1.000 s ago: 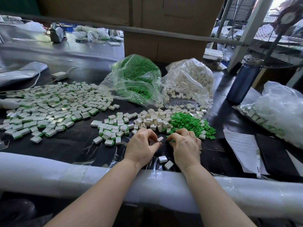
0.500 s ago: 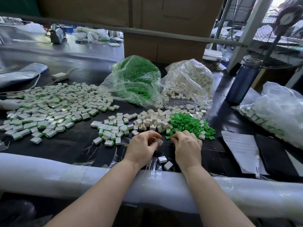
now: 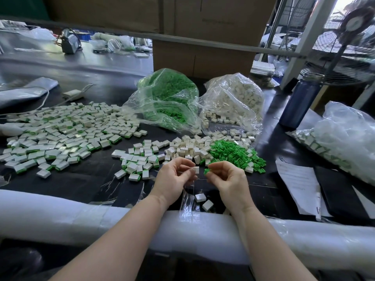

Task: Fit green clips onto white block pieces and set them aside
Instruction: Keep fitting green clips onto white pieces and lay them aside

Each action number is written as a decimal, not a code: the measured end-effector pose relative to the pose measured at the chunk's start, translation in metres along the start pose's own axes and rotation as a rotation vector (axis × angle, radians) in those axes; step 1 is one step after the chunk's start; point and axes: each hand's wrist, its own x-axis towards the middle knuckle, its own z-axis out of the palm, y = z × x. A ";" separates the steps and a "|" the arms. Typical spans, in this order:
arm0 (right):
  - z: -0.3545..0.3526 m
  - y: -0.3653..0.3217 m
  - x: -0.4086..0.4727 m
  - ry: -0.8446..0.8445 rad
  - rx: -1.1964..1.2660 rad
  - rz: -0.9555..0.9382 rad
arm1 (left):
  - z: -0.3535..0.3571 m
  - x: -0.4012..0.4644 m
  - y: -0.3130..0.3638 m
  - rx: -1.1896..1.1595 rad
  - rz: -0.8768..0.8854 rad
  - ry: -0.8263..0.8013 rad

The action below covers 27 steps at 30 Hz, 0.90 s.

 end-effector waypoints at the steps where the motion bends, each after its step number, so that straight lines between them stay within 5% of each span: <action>1: 0.000 -0.001 -0.001 -0.012 0.024 0.007 | 0.000 0.000 0.000 -0.004 0.003 -0.017; 27: -0.002 0.000 -0.002 -0.079 0.059 0.019 | -0.002 0.001 -0.004 0.054 0.010 -0.106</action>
